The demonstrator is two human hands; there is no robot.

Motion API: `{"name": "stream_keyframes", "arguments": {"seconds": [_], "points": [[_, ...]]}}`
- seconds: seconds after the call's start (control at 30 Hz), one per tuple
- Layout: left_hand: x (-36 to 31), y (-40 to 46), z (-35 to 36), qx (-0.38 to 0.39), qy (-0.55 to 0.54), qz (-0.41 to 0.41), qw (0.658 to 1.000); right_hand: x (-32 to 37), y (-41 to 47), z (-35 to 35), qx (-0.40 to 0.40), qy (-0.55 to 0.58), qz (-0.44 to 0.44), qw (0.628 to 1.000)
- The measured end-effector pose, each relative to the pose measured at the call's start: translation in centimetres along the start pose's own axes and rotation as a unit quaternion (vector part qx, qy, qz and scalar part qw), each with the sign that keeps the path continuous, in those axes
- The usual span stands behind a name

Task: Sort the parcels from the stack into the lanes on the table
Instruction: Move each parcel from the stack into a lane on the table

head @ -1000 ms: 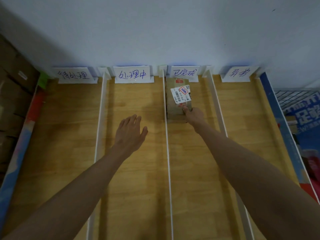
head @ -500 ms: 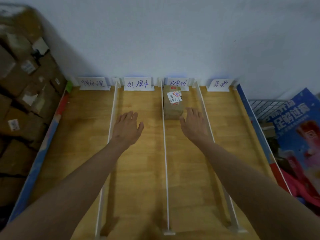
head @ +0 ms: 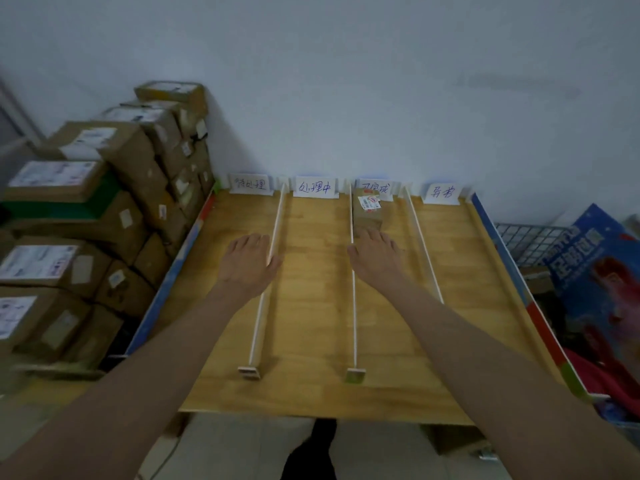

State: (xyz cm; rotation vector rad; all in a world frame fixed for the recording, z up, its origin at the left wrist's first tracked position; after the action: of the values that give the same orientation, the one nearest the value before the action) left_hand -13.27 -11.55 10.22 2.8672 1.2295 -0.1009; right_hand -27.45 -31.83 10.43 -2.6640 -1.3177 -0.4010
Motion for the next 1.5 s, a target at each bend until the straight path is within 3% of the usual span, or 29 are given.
{"name": "stream_keyframes", "arguments": {"seconds": [0.47, 0.97, 1.3, 1.5], "points": [[13.0, -10.1, -7.5, -0.044, 0.019, -0.107, 0.993, 16.2, -3.2, -2.1, 0.014, 0.020, -0.111, 0.993], [34.5, -6.4, -11.8, -0.121, -0.031, -0.136, 0.983, 36.9, 2.9, 1.9, 0.037, 0.089, -0.116, 0.989], [44.0, 0.5, -11.9, -0.085, -0.217, -0.171, 0.957, 47.2, 6.3, 5.2, 0.084, 0.205, -0.048, 0.974], [44.8, 3.2, -9.9, -0.067, -0.364, -0.194, 0.909, 49.9, 7.4, 6.4, 0.107, 0.296, 0.001, 0.949]]}}
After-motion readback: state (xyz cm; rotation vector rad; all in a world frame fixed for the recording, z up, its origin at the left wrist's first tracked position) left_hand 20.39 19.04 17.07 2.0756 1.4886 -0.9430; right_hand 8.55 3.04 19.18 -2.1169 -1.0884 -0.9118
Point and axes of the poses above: each hand's wrist, its own y-axis towards the middle knuckle, its own z-axis out of the palm, x = y × z, the point moved 1 cm from there along y, towards the middle knuckle, and after that the axes turned 4 degrees about x, right-handed, at the moved point
